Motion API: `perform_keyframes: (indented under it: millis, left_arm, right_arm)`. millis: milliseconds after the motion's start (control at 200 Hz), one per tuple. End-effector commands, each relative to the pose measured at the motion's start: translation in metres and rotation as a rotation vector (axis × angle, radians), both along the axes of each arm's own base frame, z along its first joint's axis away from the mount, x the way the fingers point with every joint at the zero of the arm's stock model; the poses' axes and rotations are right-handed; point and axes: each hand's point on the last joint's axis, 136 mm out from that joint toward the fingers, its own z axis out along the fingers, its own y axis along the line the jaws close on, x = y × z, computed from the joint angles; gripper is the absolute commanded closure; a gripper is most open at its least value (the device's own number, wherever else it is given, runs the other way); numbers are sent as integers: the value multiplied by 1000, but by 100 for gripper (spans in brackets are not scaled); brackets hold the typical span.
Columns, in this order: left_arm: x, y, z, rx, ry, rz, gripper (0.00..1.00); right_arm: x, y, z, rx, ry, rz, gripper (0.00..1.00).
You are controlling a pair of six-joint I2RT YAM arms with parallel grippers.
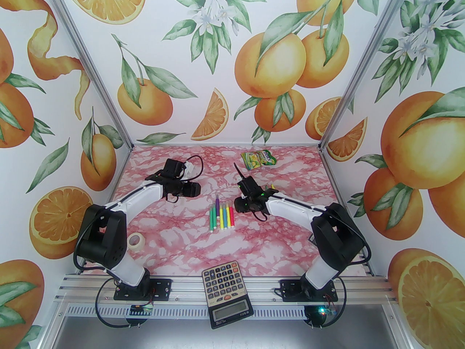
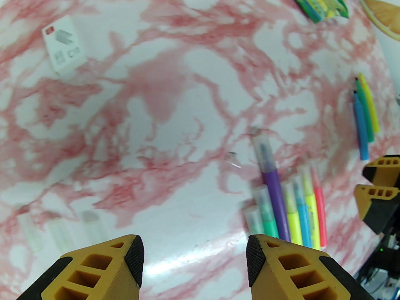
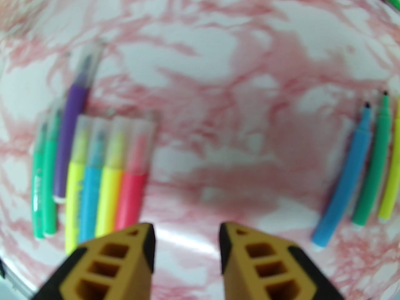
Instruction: Open the pen caps
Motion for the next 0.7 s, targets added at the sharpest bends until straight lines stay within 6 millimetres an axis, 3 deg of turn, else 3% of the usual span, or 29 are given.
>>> perform_keyframes:
  millis: [0, 320, 696]
  left_arm:
    - [3, -12, 25, -105, -84, -27, 41]
    - [-2, -17, 35, -190, -119, -36, 39]
    - [-6, -7, 43, -227, -150, -6, 39]
  right_arm:
    - [-15, 18, -5, 56, 74, 71, 60]
    - [-30, 30, -19, 77, 151, 117, 60]
    - [-34, 34, -32, 58, 179, 120, 61]
